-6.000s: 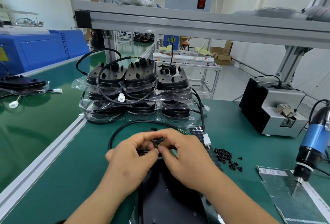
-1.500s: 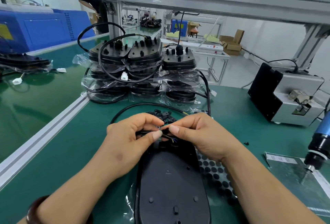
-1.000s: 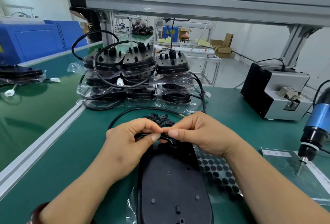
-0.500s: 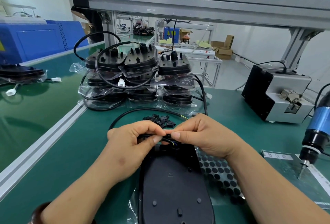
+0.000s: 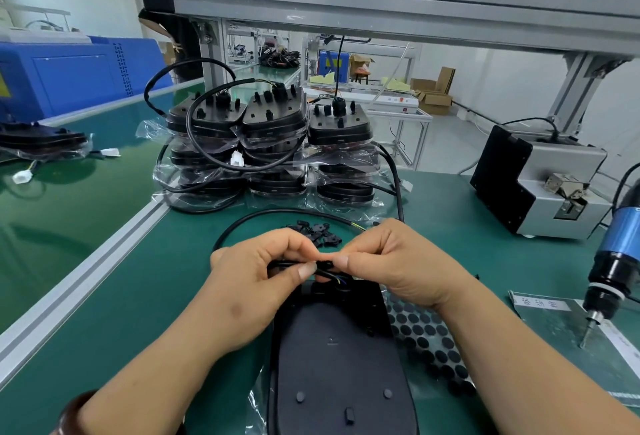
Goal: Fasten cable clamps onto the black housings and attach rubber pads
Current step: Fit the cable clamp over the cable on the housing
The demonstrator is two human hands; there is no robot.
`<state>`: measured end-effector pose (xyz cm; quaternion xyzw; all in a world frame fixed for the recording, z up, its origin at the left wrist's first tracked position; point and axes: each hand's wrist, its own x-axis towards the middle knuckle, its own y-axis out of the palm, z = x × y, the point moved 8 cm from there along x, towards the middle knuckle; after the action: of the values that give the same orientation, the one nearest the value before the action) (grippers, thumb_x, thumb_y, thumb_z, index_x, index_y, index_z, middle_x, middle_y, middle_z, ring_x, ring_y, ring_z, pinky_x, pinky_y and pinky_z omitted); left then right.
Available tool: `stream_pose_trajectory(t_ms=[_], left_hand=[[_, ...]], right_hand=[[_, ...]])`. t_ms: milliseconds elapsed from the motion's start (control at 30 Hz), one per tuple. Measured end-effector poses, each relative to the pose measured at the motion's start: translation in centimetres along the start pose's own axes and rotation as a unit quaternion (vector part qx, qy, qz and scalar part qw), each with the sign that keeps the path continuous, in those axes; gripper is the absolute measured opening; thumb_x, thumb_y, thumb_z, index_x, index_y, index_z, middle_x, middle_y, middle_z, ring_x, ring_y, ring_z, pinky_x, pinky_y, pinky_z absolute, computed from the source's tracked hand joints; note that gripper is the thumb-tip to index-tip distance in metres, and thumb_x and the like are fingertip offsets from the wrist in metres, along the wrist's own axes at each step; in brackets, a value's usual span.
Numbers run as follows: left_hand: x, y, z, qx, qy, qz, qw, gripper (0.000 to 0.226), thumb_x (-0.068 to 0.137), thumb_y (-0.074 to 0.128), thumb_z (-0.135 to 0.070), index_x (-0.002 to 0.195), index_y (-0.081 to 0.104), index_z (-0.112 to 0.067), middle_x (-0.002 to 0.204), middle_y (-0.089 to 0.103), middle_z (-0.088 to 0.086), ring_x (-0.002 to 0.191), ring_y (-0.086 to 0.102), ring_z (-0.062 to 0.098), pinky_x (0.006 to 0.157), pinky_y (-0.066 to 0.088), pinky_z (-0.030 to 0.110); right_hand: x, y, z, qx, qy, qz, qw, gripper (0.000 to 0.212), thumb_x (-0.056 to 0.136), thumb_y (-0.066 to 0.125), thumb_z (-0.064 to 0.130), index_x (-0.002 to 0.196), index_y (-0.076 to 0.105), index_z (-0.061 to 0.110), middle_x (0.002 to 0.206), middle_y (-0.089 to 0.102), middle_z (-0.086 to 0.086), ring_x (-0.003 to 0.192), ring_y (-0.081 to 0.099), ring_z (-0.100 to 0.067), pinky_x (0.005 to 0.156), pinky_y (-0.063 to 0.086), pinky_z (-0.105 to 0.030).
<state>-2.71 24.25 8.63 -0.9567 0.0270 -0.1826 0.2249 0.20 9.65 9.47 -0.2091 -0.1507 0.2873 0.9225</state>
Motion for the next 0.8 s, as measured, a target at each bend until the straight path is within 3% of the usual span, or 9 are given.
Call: stream_pose_trajectory(t_ms=[100,267,300,367,433,467,633,800], left_hand=[[0.0,-0.1,0.1,0.014,0.001,-0.007,1.000,0.016,0.086,0.067,-0.031,0.084,0.067,-0.047,0.084,0.070,-0.021,0.102,0.055,0.024,0.098,0.038,0.055],[0.0,-0.2,0.1,0.037,0.001,-0.015,0.999,0.024,0.085,0.066,-0.028,0.081,0.067,-0.052,0.084,0.070,-0.023,0.104,0.054,0.029,0.097,0.040,0.052],[0.0,-0.2,0.0,0.038,0.004,-0.014,0.999,0.024,0.085,0.066,-0.028,0.081,0.067,-0.052,0.084,0.070,-0.023,0.103,0.055,0.027,0.097,0.039,0.052],[0.0,-0.2,-0.2,0.042,0.007,-0.013,0.999,0.023,0.085,0.066,-0.029,0.082,0.067,-0.052,0.085,0.070,-0.023,0.103,0.057,0.021,0.099,0.038,0.052],[0.0,-0.2,-0.3,0.042,0.007,-0.013,0.999,0.022,0.085,0.066,-0.030,0.082,0.067,-0.052,0.087,0.070,-0.024,0.104,0.058,0.018,0.100,0.038,0.051],[0.0,-0.3,-0.2,0.041,0.005,-0.014,0.999,0.021,0.085,0.066,-0.031,0.082,0.067,-0.052,0.087,0.070,-0.025,0.105,0.057,0.019,0.101,0.038,0.050],[0.2,-0.6,0.1,0.042,0.002,-0.017,0.999,0.021,0.085,0.067,-0.030,0.079,0.068,-0.050,0.084,0.069,-0.025,0.107,0.055,0.026,0.100,0.039,0.051],[0.1,-0.7,0.0,0.047,0.004,-0.018,0.999,0.020,0.084,0.067,-0.031,0.080,0.068,-0.050,0.084,0.068,-0.025,0.107,0.053,0.026,0.099,0.040,0.051]], right_hand=[[0.1,0.1,-0.2,0.013,0.005,0.001,1.000,0.073,0.077,0.067,0.046,0.074,0.050,-0.026,0.058,0.021,-0.015,0.059,0.020,-0.032,0.064,0.034,-0.031],[0.3,0.0,-1.0,0.019,0.019,0.005,1.000,0.086,0.073,0.070,0.055,0.088,0.051,-0.028,0.072,0.043,-0.012,0.072,0.033,-0.025,0.084,0.044,-0.042],[0.3,0.0,-0.9,0.016,0.017,0.000,1.000,0.080,0.074,0.069,0.054,0.089,0.057,-0.023,0.069,0.043,-0.012,0.069,0.034,-0.025,0.080,0.042,-0.038],[0.2,0.0,-0.4,0.006,0.008,-0.013,1.000,0.049,0.078,0.067,0.049,0.089,0.074,0.002,0.064,0.049,-0.011,0.064,0.037,-0.022,0.068,0.038,-0.033],[0.2,0.1,0.2,-0.009,-0.004,-0.023,1.000,0.019,0.086,0.066,0.037,0.091,0.078,0.023,0.069,0.063,-0.012,0.066,0.046,-0.014,0.066,0.040,-0.030],[0.2,0.3,0.4,-0.013,-0.009,-0.023,1.000,0.014,0.088,0.066,0.030,0.092,0.078,0.026,0.075,0.066,-0.018,0.067,0.048,-0.014,0.067,0.041,-0.030],[0.2,1.0,0.8,-0.022,-0.013,-0.058,0.998,0.019,0.088,0.064,0.009,0.092,0.077,0.022,0.083,0.072,-0.013,0.066,0.056,-0.009,0.063,0.049,-0.025],[0.2,0.9,1.0,-0.072,-0.021,-0.113,0.991,0.019,0.088,0.064,0.006,0.089,0.076,0.020,0.075,0.071,0.001,0.063,0.058,-0.013,0.062,0.050,-0.024]])
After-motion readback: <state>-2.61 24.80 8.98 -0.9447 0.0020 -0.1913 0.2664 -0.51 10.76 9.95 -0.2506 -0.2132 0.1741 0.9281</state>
